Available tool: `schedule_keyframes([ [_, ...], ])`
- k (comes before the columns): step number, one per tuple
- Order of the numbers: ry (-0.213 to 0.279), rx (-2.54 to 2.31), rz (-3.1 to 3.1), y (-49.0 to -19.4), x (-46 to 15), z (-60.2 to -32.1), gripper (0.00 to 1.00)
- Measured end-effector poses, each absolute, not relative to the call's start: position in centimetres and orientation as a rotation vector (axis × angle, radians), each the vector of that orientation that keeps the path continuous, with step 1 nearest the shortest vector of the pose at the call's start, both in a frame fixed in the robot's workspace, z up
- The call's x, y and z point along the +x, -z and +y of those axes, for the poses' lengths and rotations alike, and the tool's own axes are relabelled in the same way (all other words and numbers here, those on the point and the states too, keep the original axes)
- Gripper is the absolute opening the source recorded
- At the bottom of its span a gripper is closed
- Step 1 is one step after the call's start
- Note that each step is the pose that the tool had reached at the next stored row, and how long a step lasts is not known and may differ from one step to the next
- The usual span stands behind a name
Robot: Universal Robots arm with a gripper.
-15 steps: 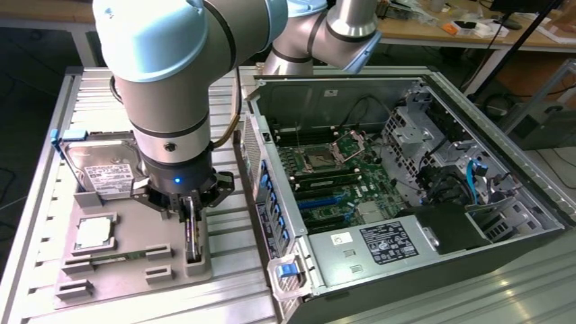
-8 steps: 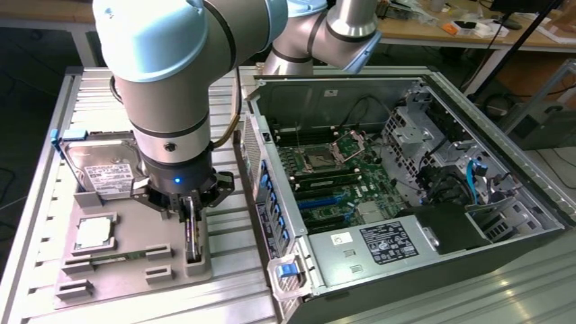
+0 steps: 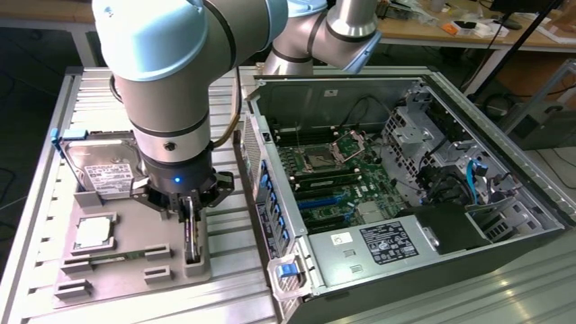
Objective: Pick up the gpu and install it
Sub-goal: 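Pick up the gpu and move the gpu toward the slot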
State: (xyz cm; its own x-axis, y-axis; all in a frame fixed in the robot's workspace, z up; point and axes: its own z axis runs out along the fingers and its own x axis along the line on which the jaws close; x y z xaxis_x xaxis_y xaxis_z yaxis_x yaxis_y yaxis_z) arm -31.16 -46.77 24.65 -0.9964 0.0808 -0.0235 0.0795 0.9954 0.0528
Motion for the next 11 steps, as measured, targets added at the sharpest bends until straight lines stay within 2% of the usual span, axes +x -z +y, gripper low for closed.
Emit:
schedule_keyframes([
  [11,-0.081,0.125,3.112,-25.8,-31.2,-46.8,0.27],
])
